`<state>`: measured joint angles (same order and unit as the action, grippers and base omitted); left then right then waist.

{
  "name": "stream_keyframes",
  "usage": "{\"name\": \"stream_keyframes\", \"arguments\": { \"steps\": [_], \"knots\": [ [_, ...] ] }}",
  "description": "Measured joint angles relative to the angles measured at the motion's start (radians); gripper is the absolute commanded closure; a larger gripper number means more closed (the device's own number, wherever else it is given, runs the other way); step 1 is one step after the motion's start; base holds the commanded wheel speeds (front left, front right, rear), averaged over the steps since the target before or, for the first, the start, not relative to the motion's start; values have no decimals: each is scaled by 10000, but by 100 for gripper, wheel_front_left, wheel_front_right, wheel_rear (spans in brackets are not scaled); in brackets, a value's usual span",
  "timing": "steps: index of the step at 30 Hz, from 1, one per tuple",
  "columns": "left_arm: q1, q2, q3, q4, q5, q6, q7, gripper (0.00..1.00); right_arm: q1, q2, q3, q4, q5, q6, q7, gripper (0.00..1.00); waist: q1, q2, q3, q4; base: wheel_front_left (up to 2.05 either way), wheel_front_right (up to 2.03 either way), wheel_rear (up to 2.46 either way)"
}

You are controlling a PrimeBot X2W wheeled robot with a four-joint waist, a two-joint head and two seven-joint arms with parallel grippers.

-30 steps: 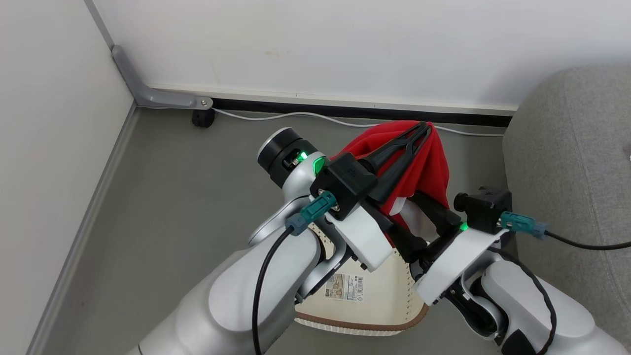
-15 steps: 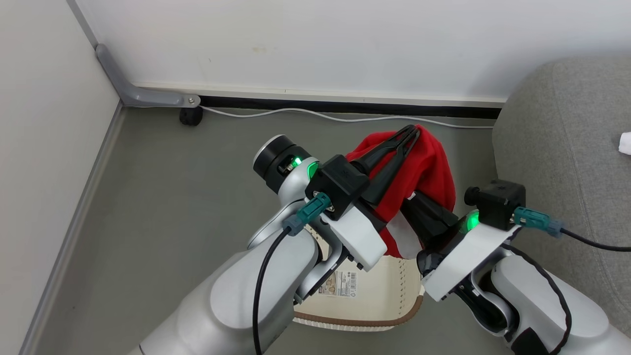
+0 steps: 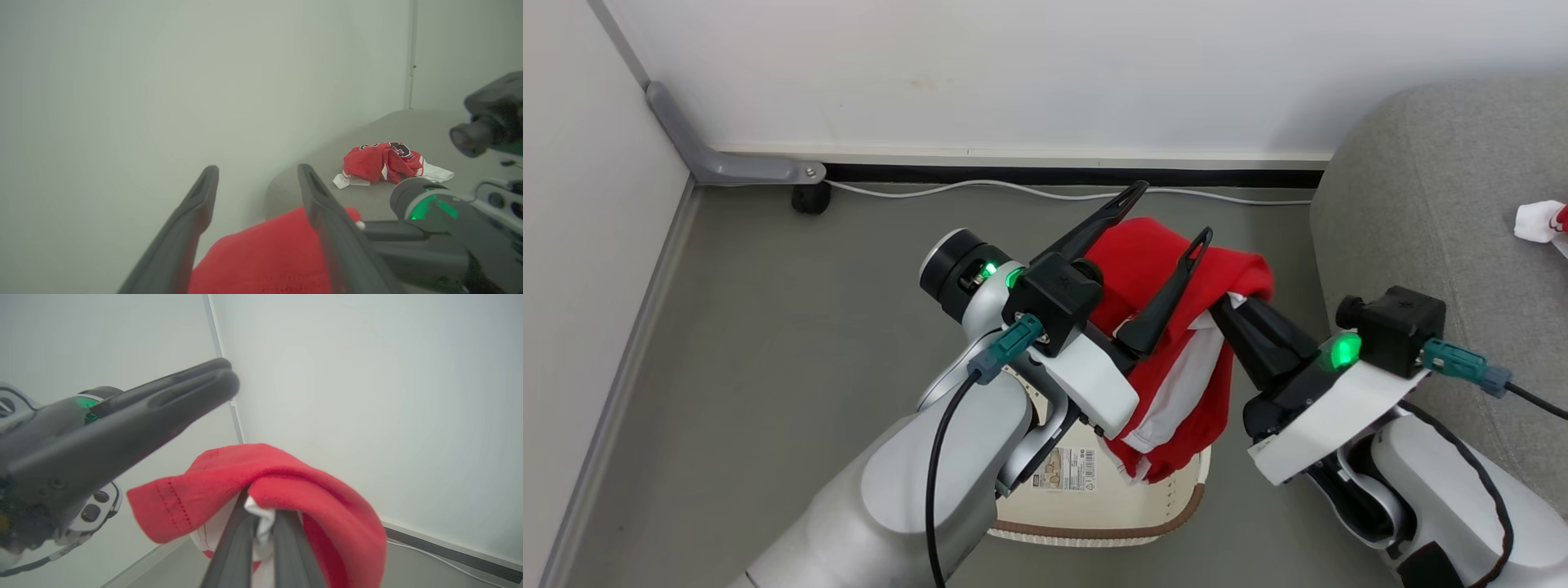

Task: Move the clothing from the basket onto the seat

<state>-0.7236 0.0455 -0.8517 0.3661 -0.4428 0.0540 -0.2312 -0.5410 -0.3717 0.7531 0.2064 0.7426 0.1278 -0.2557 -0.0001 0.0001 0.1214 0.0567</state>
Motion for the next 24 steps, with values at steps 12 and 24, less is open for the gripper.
{"name": "stream_keyframes", "arguments": {
  "steps": [12,24],
  "knots": [
    [294,127,224,368,-265,-190,-173,0,505,-328,-1384,-38,-148,0,0,100,0,0,-231,-866,0,0,0],
    [1335,282,500,706,-520,-974,-247,0,756,-347,-2065,-385,-328,0,0,100,0,0,-608,-2476,0,0,0]
  ]
}}
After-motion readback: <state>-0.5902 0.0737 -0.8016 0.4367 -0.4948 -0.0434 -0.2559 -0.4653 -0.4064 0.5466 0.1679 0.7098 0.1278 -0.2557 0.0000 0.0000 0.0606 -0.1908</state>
